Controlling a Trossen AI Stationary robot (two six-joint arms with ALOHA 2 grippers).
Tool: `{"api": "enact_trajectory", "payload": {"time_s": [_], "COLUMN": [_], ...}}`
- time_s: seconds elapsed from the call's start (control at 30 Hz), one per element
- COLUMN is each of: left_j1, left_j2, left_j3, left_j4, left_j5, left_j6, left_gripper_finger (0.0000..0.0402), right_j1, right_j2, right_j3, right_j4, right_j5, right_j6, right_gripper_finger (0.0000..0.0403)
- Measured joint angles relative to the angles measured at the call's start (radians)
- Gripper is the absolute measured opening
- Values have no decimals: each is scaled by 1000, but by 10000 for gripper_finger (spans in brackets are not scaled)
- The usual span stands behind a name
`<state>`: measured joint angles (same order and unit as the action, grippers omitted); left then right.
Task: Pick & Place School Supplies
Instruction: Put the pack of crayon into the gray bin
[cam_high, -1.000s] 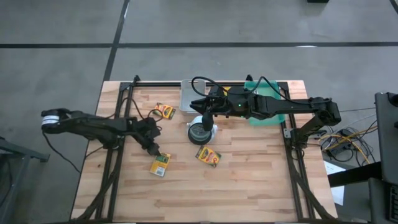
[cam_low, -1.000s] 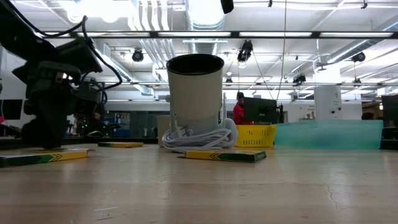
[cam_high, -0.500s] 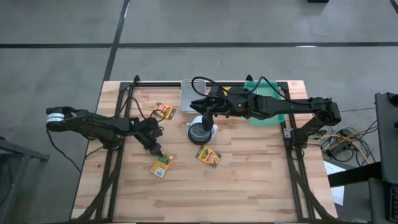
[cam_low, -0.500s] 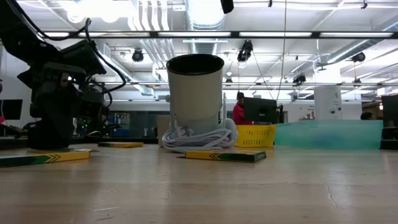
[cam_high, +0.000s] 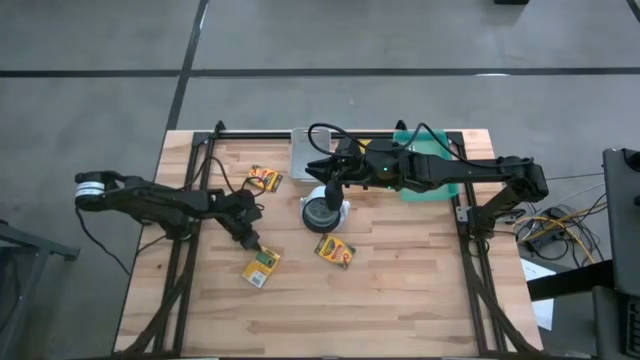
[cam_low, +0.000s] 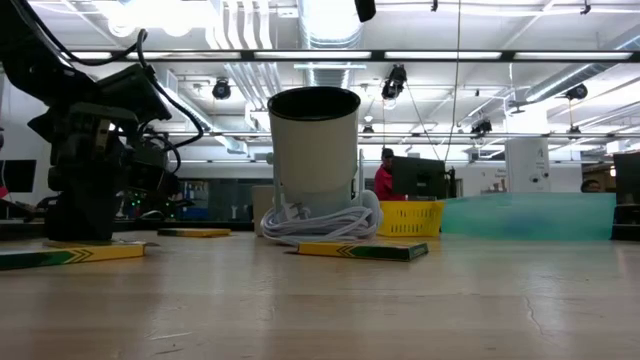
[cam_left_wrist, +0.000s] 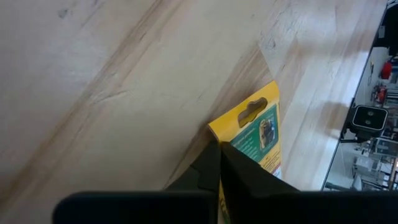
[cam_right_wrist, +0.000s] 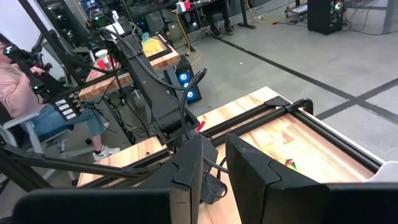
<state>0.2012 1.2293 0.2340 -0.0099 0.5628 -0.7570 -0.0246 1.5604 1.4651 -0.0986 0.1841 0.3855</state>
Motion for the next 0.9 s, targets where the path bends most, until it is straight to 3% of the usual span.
{"api": "enact_trajectory", "payload": {"time_s": [0.57,0.9], "left_j1": [0,0], "left_j2": [-8,-109], "left_j3": [-1,-4], "left_j4": [16,19], "left_j5": [2,12], "left_j6": [-20,-47], "left_gripper_finger": [2,1], "right_j1": [0,0], "right_j2": [0,0], "right_j3": [0,0], "right_j4": [0,0], "right_j5": [0,0], "right_j6": [0,0], "right_gripper_finger": [68,68]}}
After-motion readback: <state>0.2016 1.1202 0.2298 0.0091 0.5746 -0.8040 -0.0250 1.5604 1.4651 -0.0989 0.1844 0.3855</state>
